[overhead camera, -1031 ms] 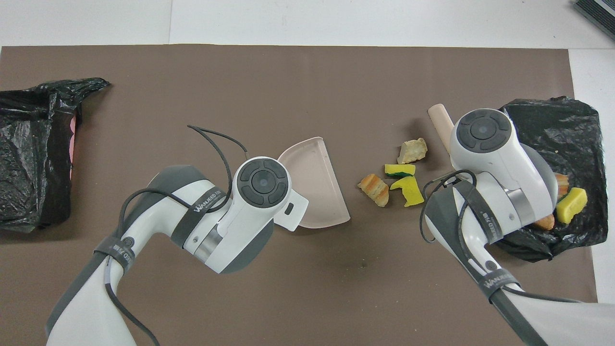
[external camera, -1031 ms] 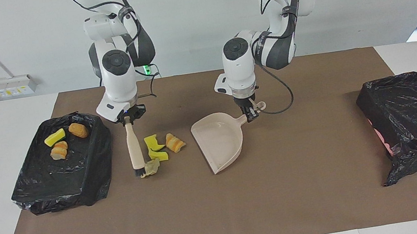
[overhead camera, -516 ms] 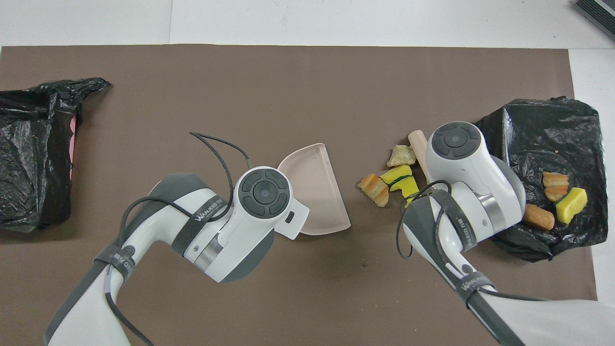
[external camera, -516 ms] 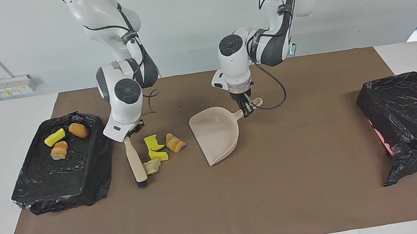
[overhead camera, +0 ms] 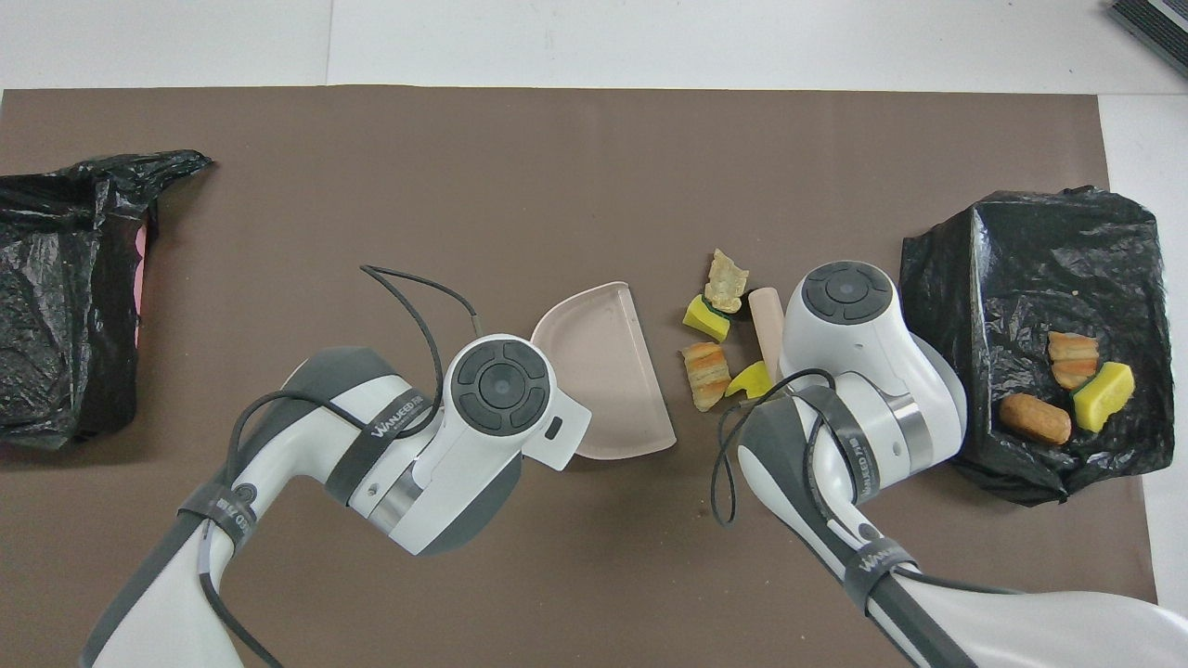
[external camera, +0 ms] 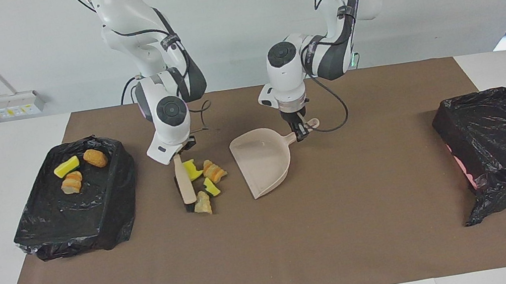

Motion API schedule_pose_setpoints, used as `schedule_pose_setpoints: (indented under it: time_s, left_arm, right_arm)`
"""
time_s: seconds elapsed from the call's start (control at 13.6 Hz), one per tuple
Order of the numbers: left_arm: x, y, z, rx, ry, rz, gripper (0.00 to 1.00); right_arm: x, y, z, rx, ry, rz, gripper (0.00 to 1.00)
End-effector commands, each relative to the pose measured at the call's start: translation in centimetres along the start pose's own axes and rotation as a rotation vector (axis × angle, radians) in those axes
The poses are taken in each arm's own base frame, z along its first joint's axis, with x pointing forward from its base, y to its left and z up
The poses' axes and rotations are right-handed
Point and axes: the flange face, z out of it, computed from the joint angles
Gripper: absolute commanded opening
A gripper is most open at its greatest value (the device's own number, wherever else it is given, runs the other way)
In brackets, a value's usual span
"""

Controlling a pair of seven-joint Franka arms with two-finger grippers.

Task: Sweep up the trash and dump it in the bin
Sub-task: 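Sweep the crumbs into the dustpan with the brush in the right gripper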

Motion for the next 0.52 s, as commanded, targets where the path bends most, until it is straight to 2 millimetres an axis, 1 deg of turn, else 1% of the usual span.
schedule_pose_setpoints:
  time_s: [0.0,0.07,0.22,0.29,0.44]
  left_arm:
    - [-1.1,0.6,0.0,0.025,0.008,0.014,0.00]
    - [-1.1,0.5,0.0,0.026,0.009,0.014,0.00]
    - [-1.2,0.4,0.1,0.028,0.013,0.013,0.00]
    - [-1.5,-0.2,0.1,0.032,0.022,0.000,0.00]
    - [-1.7,-0.3,0.3,0.031,0.020,0.002,0.00]
  right_arm:
    - [-1.2,-2.9,0.3,0.081,-0.029,0.024,0.00]
    - [-1.4,-4.4,0.2,0.101,-0.026,0.041,0.00]
    - [-2.0,-7.5,-0.2,0.206,-0.045,0.068,0.00]
    - [-2.3,-8.9,-0.5,0.268,-0.052,0.085,0.00]
    - [-3.1,-12.2,-1.7,0.367,-0.077,0.128,0.00]
